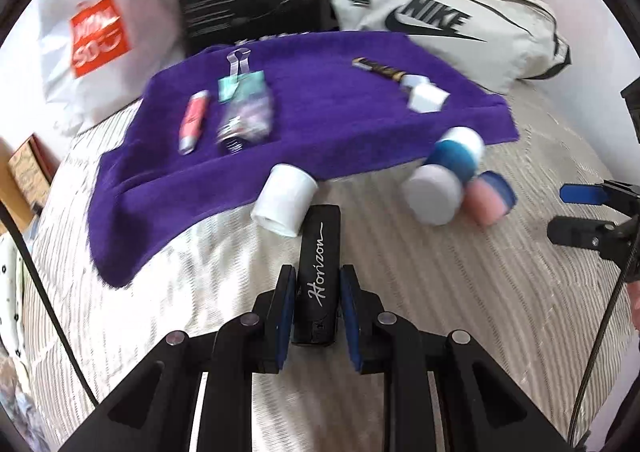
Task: Organize rigid objects
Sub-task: 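Grasp the black Horizon case with the left gripper while the right gripper grasps the pink-capped blue cylinder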
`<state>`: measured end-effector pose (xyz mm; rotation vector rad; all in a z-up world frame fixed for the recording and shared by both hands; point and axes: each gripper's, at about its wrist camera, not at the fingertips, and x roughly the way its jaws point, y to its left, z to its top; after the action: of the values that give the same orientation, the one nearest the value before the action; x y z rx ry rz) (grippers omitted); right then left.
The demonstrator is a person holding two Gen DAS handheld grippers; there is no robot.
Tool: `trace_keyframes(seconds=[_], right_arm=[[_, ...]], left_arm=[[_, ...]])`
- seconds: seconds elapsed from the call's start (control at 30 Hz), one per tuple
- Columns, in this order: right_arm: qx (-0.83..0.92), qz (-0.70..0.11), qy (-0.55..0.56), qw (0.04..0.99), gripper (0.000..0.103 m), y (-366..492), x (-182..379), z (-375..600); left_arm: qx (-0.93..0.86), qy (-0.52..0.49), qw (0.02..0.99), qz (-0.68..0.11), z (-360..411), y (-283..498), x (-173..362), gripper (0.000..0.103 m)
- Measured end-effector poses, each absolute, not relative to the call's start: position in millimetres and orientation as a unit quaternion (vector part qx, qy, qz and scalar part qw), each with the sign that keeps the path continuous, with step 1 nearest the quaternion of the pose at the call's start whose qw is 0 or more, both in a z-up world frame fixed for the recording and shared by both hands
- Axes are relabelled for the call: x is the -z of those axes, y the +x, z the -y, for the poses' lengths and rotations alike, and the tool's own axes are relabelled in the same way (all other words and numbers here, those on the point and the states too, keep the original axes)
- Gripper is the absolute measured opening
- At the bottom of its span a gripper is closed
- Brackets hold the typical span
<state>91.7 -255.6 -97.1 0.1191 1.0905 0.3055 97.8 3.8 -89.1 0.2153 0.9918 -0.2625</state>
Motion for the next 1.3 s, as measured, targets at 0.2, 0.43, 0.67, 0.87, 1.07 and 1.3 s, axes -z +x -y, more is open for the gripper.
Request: trace_keyframes(seconds=[0.2,0.43,0.67,0.87,1.07,1.3], right_arm=[[-0.159,-0.504,0.05,0.847,0.096,106,100,222],[-0.141,-0.487,-0.019,0.862,0.079,110,108,185],[-0.124,-0.47,-0.051,0.872,0.049,112,107,168],[-0.137,-0.481,-0.041,0.865,0.038,110,104,177],[-0.127,-0.488,-0.043,0.863,0.038,102,106,193],[-0.14,-0.486,-0.026,0.862,0.038,97,99,201]], left_arm=[[0.119,0.072,0.87,-0.473,-24,95,90,0.022],[0.119,0.056,0.875,-0.466,-27,96,91,0.022],[0.123,0.047,0.876,-0.464,-29,95,91,0.022],[0.123,0.05,0.874,-0.467,-30,93,90,0.022],[0.125,0.043,0.875,-0.465,-34,91,91,0.022],[0.128,0.031,0.876,-0.465,-41,91,84,0.022]])
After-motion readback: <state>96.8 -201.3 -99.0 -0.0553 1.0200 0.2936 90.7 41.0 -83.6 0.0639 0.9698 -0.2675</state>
